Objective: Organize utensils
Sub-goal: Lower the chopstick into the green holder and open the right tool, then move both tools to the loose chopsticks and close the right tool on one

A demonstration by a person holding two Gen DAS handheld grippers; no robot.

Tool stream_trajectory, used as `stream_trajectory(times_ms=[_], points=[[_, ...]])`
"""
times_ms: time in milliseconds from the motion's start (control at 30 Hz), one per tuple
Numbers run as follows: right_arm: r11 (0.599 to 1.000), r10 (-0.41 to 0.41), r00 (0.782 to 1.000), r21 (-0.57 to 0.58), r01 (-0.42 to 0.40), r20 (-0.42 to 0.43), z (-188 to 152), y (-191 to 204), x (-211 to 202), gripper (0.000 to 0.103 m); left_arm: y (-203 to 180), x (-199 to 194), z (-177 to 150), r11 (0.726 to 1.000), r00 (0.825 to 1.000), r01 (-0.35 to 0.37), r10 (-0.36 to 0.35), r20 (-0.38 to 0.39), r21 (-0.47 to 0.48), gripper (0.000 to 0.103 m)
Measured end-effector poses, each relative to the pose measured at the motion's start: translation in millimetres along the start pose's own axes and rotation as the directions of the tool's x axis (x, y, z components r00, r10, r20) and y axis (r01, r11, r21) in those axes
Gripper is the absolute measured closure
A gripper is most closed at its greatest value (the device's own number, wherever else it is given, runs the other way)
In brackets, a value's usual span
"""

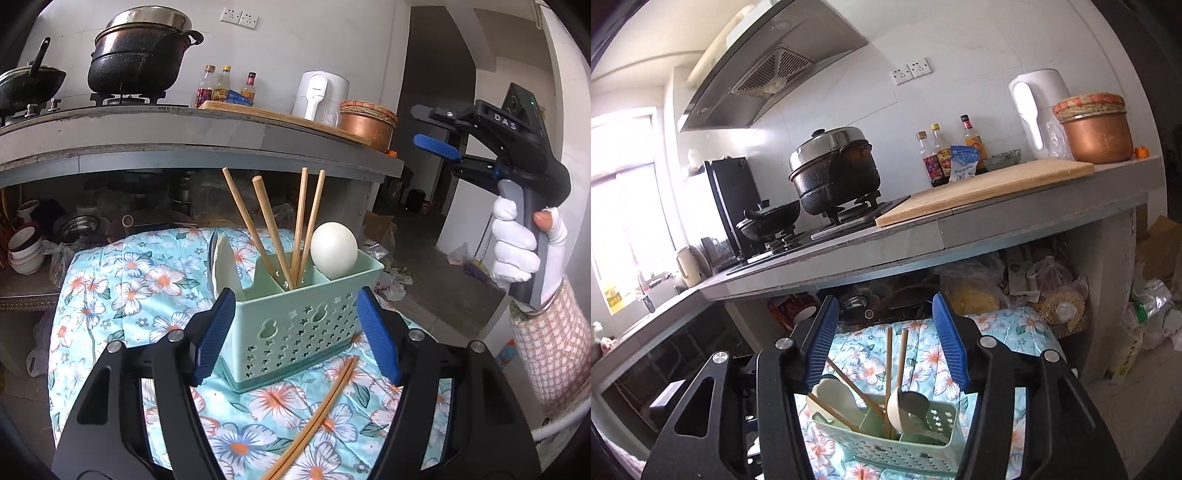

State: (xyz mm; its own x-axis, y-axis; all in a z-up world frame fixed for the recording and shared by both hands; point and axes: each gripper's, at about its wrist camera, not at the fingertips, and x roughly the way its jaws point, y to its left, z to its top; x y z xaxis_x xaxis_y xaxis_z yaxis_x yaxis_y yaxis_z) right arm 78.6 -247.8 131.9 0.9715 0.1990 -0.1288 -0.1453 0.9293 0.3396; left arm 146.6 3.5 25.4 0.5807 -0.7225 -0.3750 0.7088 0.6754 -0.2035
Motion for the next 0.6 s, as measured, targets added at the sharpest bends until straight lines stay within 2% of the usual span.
stream_trajectory(times_ms=[133, 267, 433, 600], points=[[0.993, -0.043, 0.997, 0.104, 0.049, -0.064, -33.0, -22.1, -12.5, 0.045, 1.7, 8.9, -10.0, 1.0, 0.999, 0.005, -0.005, -0.041, 0.002, 0.036], [0.969, -0.086, 0.977, 0.211, 0.128, -0.197, -78.9, -47.0, -10.8, 0.045, 1.7, 21.1, -19.3, 1.0, 0.995, -0.002, 0.004, -0.098, 0.019, 0.036], [0.926, -0.06, 0.93, 0.327, 0.187, -0.363, -140.7, -71.3, -1.3, 0.045, 0.4, 38.0, -32.7, 0.999, 0.986, -0.035, 0.041, -0.163, 0.039, 0.036], [0.881, 0.027, 0.892, 0.432, 0.192, -0.45, -186.7, -78.6, 13.2, 0.045, 4.2, 52.1, -44.8, 0.997, 0.973, -0.065, 0.073, -0.22, 0.04, 0.035]])
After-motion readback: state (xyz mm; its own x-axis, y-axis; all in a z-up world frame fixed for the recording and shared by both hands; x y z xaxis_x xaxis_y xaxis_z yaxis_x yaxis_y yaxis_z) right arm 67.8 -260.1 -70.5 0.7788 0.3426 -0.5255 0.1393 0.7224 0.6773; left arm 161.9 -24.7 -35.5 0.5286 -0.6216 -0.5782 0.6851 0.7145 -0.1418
